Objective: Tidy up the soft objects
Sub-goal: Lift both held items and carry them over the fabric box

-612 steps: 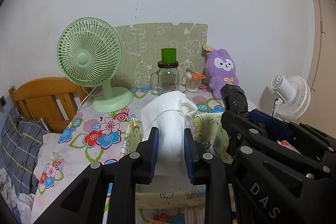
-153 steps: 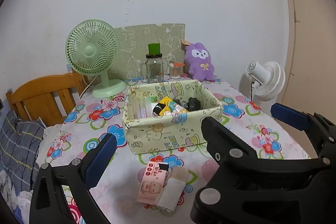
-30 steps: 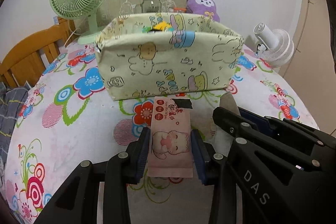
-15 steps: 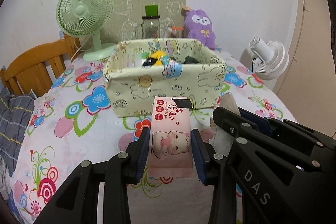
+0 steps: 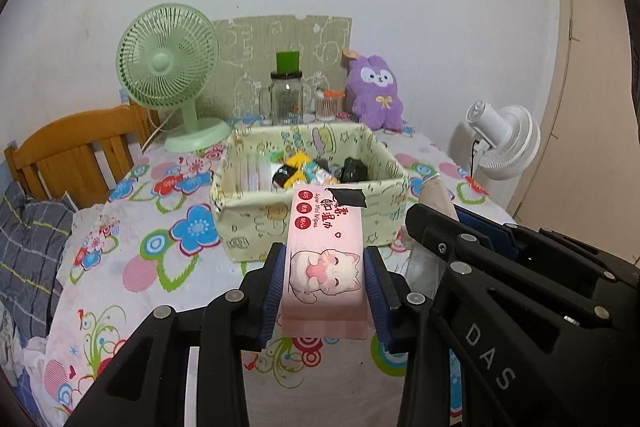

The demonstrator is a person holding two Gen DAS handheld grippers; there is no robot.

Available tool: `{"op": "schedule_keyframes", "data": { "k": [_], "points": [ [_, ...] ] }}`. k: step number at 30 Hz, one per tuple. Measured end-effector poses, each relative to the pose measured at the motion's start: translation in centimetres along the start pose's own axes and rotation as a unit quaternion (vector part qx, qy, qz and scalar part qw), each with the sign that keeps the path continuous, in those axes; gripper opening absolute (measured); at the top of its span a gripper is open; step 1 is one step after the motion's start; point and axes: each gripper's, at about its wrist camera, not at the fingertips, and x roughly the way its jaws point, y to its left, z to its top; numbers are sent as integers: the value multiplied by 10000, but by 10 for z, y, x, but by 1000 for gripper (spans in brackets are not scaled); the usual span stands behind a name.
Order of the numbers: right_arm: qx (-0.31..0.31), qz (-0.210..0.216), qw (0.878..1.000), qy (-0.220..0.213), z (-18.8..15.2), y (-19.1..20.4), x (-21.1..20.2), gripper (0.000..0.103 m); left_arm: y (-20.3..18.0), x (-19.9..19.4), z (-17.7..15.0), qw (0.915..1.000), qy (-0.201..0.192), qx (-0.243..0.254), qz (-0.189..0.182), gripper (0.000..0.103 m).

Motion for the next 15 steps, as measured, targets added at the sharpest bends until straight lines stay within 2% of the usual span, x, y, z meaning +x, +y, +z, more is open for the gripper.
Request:
{"op": "schedule_keyframes", "data": {
  "k": [15],
  "points": [
    [-126, 38, 9991, -401, 27, 9, -30, 18, -1, -25, 24, 9992, -401, -20, 29, 39]
  ]
}}
